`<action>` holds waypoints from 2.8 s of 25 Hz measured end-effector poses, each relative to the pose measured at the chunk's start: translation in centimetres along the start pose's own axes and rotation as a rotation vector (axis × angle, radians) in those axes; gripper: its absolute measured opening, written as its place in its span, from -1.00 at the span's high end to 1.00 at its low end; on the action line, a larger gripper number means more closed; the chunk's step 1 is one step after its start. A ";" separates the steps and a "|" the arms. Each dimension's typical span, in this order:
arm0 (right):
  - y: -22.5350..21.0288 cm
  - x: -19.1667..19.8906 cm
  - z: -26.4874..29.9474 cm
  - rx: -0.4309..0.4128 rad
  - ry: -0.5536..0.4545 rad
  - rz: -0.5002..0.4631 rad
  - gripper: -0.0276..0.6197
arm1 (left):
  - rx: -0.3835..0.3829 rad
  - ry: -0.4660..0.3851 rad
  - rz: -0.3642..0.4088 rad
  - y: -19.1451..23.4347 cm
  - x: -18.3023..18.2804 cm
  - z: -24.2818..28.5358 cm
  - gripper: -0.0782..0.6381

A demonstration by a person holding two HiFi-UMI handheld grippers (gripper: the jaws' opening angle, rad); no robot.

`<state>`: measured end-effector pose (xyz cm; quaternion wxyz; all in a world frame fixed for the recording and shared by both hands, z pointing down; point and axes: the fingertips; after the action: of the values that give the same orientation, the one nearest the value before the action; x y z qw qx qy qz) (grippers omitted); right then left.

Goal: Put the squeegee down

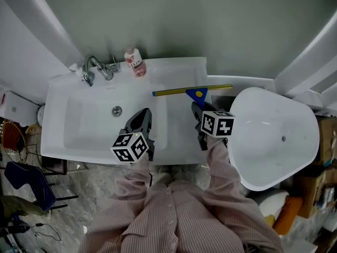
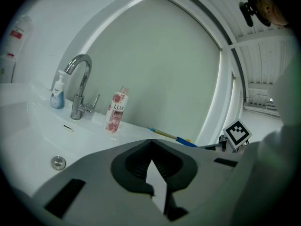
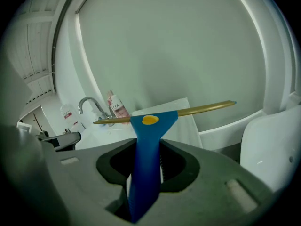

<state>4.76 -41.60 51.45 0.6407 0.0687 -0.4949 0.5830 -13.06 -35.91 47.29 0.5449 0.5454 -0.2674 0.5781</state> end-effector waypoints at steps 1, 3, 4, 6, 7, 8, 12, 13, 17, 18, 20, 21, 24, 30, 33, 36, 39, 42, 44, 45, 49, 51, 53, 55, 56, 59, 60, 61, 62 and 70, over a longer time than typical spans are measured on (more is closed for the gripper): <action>-0.2 0.1 0.6 0.011 0.014 0.004 0.53 | 0.001 0.009 -0.006 0.2 0.2 0.4 0.78; -0.6 0.3 1.7 0.030 0.040 0.015 0.53 | 0.007 0.029 -0.016 0.7 0.6 1.3 0.78; -0.8 0.4 2.2 0.038 0.050 0.020 0.53 | 0.011 0.040 -0.020 0.9 0.8 1.9 0.78; -1.0 0.4 3.4 0.047 0.067 0.023 0.53 | 0.020 0.059 -0.029 1.4 1.2 3.0 0.78; -1.1 0.3 4.0 0.051 0.076 0.022 0.53 | 0.024 0.068 -0.036 1.6 1.4 3.7 0.78; -1.2 0.3 4.5 0.058 0.085 0.022 0.53 | 0.030 0.078 -0.043 1.7 1.6 4.3 0.78; -2.0 0.6 6.8 0.082 0.122 0.039 0.53 | 0.053 0.123 -0.061 2.3 2.7 6.7 0.78; -2.1 0.8 7.3 0.086 0.130 0.044 0.53 | 0.056 0.130 -0.066 2.4 3.0 7.1 0.78; -3.2 1.2 8.2 0.151 0.170 0.031 0.53 | 0.067 0.161 -0.081 2.6 4.0 8.4 0.78; -3.5 1.3 8.4 0.166 0.180 0.027 0.53 | 0.070 0.166 -0.085 2.7 4.1 8.7 0.78; -3.9 1.5 8.9 0.192 0.197 0.023 0.53 | 0.073 0.174 -0.093 2.9 4.5 9.1 0.78; -4.1 1.6 9.0 0.207 0.205 0.020 0.53 | 0.073 0.179 -0.097 2.9 4.7 9.2 0.78; -4.4 1.9 9.6 0.234 0.220 0.000 0.53 | 0.074 0.194 -0.105 3.1 5.2 9.7 0.78; -4.7 2.2 10.4 0.271 0.241 -0.062 0.53 | 0.078 0.215 -0.116 3.1 6.0 10.3 0.78; -4.9 2.4 10.6 0.291 0.249 -0.084 0.53 | 0.079 0.224 -0.119 3.1 6.3 10.5 0.78; -5.2 2.6 10.5 0.319 0.251 -0.095 0.53 | 0.082 0.228 -0.120 3.1 6.5 10.6 0.78; -5.4 2.8 10.4 0.336 0.249 -0.098 0.53 | 0.083 0.230 -0.119 3.0 6.5 10.6 0.78; -5.2 2.8 10.6 0.336 0.239 -0.108 0.53 | 0.084 0.229 -0.119 3.0 6.5 10.6 0.78; -5.4 2.7 10.4 0.358 0.233 -0.112 0.53 | 0.084 0.229 -0.119 3.0 6.5 10.6 0.78; -5.5 2.7 10.4 0.366 0.229 -0.115 0.53 | 0.084 0.228 -0.119 3.0 6.5 10.5 0.78; -5.4 2.7 10.6 0.366 0.220 -0.131 0.53 | 0.084 0.226 -0.120 3.0 6.5 10.4 0.78; -5.3 2.8 10.7 0.360 0.220 -0.135 0.53 | 0.085 0.225 -0.122 2.9 6.4 10.3 0.78; -5.1 2.9 10.8 0.348 0.226 -0.136 0.51 | 0.089 0.226 -0.122 2.8 6.4 10.3 0.78; -5.1 2.8 10.9 0.356 0.222 -0.142 0.44 | 0.092 0.227 -0.123 2.7 6.5 10.3 0.78; -5.2 2.7 10.8 0.370 0.214 -0.143 0.43 | 0.095 0.227 -0.123 2.6 6.5 10.2 0.78; -5.3 2.4 10.4 0.395 0.192 -0.141 0.40 | 0.103 0.227 -0.121 2.4 6.5 10.0 0.78; -5.3 2.3 10.3 0.394 0.184 -0.141 0.40 | 0.105 0.227 -0.121 2.3 6.5 10.0 0.78; -5.1 2.2 10.2 0.390 0.177 -0.141 0.39 | 0.108 0.228 -0.122 2.3 6.5 9.9 0.78; -5.0 2.1 10.1 0.386 0.172 -0.142 0.38 | 0.112 0.228 -0.123 2.2 6.4 9.8 0.78; -3.7 0.8 8.3 0.378 0.098 -0.189 0.36 | 0.149 0.207 -0.108 0.9 5.7 8.9 0.78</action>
<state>3.01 -47.70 57.98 0.6915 0.2054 -0.3365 0.6053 -9.76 -42.29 55.10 0.5580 0.5352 -0.1362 0.6194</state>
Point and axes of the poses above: the fingertips, and each gripper's own axes: z forward along the fingers, y to its left, x out of its underside, and after that the axes turned 7 degrees about z, right-handed
